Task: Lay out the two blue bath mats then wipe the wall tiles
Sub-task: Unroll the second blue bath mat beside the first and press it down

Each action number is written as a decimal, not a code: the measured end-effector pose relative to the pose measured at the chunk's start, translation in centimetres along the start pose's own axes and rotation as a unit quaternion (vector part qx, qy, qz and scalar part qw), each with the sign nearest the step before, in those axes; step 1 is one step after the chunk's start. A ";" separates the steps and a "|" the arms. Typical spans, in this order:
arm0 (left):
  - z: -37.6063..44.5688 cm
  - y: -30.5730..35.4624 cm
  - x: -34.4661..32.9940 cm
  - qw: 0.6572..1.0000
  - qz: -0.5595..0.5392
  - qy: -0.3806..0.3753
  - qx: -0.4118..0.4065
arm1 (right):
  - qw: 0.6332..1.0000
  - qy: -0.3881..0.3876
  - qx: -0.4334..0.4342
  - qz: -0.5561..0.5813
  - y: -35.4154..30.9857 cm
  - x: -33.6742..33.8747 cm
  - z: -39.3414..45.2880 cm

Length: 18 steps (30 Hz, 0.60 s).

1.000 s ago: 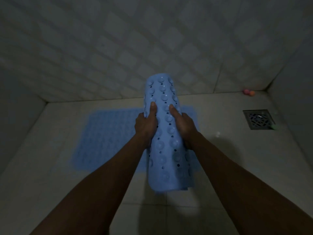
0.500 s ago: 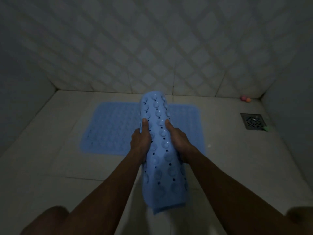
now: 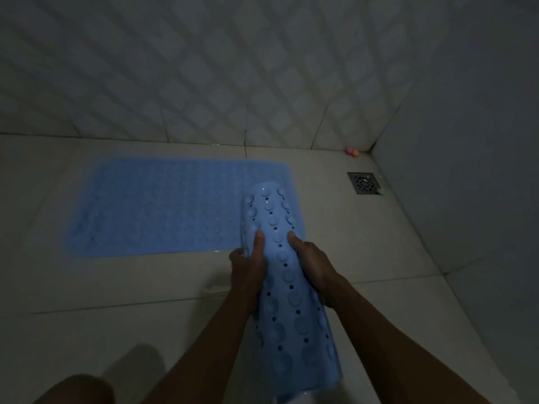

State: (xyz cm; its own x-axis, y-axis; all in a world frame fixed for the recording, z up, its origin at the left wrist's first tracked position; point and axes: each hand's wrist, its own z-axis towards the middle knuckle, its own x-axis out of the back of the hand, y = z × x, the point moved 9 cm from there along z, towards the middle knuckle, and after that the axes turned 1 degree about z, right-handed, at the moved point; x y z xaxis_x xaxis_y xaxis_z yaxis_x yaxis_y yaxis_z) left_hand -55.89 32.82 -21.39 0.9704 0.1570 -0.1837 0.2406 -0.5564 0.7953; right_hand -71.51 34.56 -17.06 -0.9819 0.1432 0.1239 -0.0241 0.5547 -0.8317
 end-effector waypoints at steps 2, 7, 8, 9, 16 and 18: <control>0.0 -1.4 -0.6 1.000 -0.009 0.019 -0.019 | 1.000 -0.015 0.009 0.010 1.1 1.2 0.4; 0.1 -6.5 -3.3 1.000 0.011 0.005 0.004 | 0.999 -0.014 -0.008 0.047 6.6 4.3 2.0; 0.3 -7.8 -4.1 1.000 0.013 -0.006 0.011 | 0.999 -0.017 -0.006 0.051 6.9 4.7 1.5; 0.0 -8.9 -4.7 0.999 0.030 -0.011 0.023 | 0.999 -0.011 -0.003 0.049 7.1 5.4 1.0; 0.6 -16.0 -9.8 0.991 0.086 -0.048 0.085 | 0.996 0.070 0.026 -0.044 9.5 12.1 -0.4; -2.0 -15.1 -11.4 0.993 0.063 -0.066 0.070 | 0.991 0.089 0.034 -0.099 9.2 13.8 -1.5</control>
State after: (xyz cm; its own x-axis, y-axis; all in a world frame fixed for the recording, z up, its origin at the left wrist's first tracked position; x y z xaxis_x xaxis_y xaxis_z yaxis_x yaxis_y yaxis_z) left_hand -70.60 41.06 -30.19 0.9852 -0.0238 -0.1695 0.1092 -0.6749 0.7298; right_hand -84.99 42.85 -22.22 -0.9080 0.1838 0.3765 -0.2309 0.5302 -0.8158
